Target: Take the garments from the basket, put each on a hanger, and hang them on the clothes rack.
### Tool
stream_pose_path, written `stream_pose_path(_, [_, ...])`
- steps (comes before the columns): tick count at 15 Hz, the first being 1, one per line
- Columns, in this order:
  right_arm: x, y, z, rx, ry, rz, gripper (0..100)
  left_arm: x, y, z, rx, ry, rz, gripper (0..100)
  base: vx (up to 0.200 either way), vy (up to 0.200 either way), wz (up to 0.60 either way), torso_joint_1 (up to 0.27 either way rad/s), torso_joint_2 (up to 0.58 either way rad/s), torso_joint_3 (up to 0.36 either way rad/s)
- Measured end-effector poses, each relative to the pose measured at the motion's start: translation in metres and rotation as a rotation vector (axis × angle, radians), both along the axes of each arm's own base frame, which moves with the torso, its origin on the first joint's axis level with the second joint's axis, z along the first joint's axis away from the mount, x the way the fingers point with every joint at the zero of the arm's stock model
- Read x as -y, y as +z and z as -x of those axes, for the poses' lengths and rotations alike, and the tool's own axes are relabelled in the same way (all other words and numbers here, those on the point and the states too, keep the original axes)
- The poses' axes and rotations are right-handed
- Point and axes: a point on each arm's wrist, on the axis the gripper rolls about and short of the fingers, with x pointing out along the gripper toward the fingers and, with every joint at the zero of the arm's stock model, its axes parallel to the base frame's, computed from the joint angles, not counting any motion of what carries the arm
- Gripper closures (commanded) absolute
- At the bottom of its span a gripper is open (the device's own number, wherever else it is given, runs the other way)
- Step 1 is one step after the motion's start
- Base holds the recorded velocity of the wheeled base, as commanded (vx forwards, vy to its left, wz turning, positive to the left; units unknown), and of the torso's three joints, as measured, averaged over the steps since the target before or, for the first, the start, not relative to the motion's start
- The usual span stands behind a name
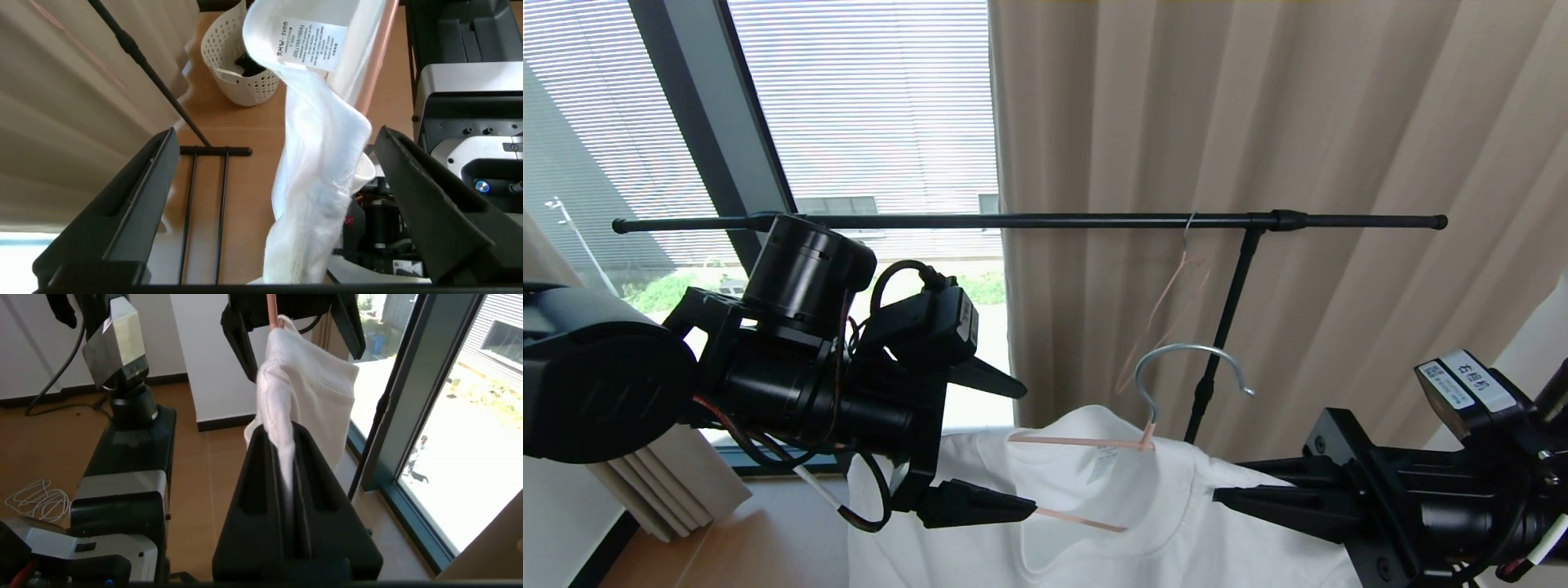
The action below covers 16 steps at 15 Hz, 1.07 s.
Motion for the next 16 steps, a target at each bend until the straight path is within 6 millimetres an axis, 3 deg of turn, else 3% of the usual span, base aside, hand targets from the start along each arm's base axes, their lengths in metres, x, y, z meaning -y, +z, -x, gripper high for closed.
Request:
stream_pose_path(3, [-0.0007, 0.0008, 0.0024, 0.003, 0.007, -0.002, 100, 0.0012, -0.0012, 0.0009, -0.006, -0.003, -0.002, 0, 0.0, 0.0, 0.0, 0.0, 0.0, 0.0])
stream_pose_path(4, [-0.0007, 0.001, 0.0027, 0.004, 0.008, -0.002, 100, 0.0013, -0.0019, 0.0012, -0.009, -0.004, -0.003, 100, 0.0, 0.0, 0.0, 0.0, 0.0, 0.0])
stream_pose_path(14, [-0.0026, 0.0026, -0.003, 0.007, -0.008, -0.005, 100, -0.0017, -0.001, 0.0002, -0.003, 0.008, 0.0, 100, 0.0, 0.0, 0.0, 0.0, 0.0, 0.0])
stream_pose_path(15, [-0.0021, 0.0022, -0.0032, 0.006, -0.012, -0.005, 0, -0.0025, -0.0008, -0.0006, 0.0, 0.012, 0.002, 100, 0.0, 0.0, 0.0, 0.0, 0.0, 0.0])
stream_pose_path(16, [-0.0006, 0.0026, -0.004, 0.011, -0.019, -0.006, 0, -0.0039, -0.001, -0.0015, 0.0, 0.02, 0.002, 100, 0.0, 0.0, 0.0, 0.0, 0.0, 0.0])
